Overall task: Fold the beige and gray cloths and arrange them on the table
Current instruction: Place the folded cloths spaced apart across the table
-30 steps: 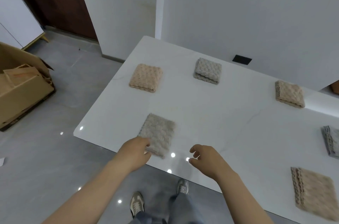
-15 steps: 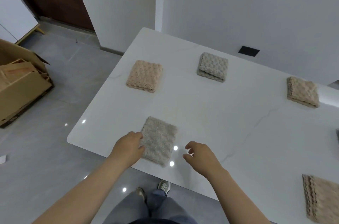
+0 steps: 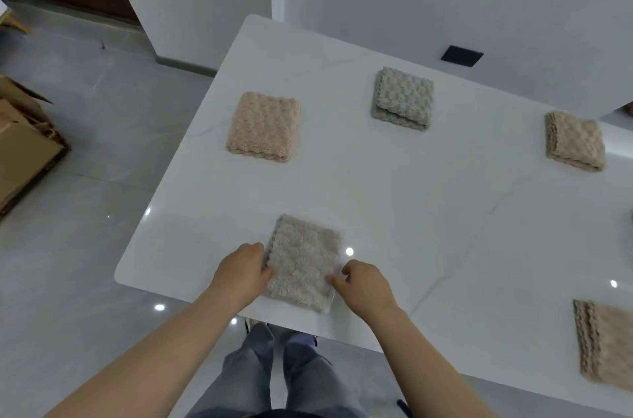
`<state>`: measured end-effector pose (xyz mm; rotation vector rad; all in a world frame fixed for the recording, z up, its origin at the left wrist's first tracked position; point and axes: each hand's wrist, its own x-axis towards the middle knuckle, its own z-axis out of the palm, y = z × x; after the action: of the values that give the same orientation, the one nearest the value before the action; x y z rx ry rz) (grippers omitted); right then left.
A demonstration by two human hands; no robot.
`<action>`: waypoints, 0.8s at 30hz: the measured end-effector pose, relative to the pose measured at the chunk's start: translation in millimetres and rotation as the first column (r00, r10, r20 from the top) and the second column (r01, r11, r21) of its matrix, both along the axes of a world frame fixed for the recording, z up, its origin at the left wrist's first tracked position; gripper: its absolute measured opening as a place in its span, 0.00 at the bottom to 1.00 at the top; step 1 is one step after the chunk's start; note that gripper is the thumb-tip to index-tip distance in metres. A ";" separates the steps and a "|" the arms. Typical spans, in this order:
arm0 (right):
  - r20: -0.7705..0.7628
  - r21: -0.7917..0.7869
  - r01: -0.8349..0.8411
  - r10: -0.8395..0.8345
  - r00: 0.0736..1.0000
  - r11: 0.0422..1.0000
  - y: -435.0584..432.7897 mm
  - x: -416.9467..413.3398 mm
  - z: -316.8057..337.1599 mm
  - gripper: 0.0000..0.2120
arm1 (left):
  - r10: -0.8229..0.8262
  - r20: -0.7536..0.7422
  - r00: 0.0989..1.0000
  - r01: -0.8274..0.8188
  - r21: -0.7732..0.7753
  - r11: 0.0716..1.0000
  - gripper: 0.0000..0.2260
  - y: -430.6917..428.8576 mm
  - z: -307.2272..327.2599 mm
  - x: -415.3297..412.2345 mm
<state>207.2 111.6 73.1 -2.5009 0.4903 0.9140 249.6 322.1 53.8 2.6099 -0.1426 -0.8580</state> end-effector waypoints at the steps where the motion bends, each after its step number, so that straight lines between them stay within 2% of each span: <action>1: -0.005 -0.001 0.025 -0.025 1.000 1.000 1.2 0.7 -2.1 0.15 | -0.001 0.001 1.000 0.001 -0.013 1.000 0.09 -1.6 -2.6 2.8; 5: 0.003 0.025 0.094 -0.094 0.996 0.995 4.1 3.3 -11.0 0.17 | -0.006 -0.005 1.000 0.006 -0.050 0.999 0.10 -5.4 -11.2 10.7; 11: 0.038 0.094 0.163 -0.167 0.985 0.982 -2.3 3.4 -19.8 0.14 | -0.006 0.001 1.000 0.006 -0.085 0.996 0.10 -16.1 -17.8 10.5; 18: 0.087 0.086 0.208 -0.215 0.973 0.974 -32.2 -2.6 -18.6 0.10 | -0.029 0.008 1.000 0.030 -0.113 0.993 0.08 -45.6 -14.9 6.6; 24: 0.084 0.079 0.235 -0.241 0.967 0.969 -61.2 -11.2 -21.0 0.11 | -0.046 0.006 0.999 0.046 -0.118 0.992 0.08 -75.7 -15.6 3.8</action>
<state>196.0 50.4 52.1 -2.3476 0.6987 0.7058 253.3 246.4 38.1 2.5064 -0.2475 -0.8346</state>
